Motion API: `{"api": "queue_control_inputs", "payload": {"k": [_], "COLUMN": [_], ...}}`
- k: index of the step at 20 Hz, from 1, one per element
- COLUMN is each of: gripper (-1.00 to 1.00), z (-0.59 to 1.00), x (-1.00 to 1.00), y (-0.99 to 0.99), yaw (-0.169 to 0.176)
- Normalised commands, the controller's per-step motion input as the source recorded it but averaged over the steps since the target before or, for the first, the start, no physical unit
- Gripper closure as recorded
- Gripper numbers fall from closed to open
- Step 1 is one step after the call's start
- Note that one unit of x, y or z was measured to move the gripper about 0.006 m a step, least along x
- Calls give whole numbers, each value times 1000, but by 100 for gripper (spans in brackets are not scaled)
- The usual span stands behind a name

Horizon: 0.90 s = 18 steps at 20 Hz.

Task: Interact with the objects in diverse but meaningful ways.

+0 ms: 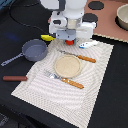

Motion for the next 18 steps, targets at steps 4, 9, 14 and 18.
{"api": "queue_control_inputs", "payload": {"k": [4,9,14,18], "gripper": [100,100,100,100], "z": [628,1000,993,709], "x": [-89,-229,-129,70], "y": [7,-11,-146,-469], "yaw": [1,-7,-18,-48]}}
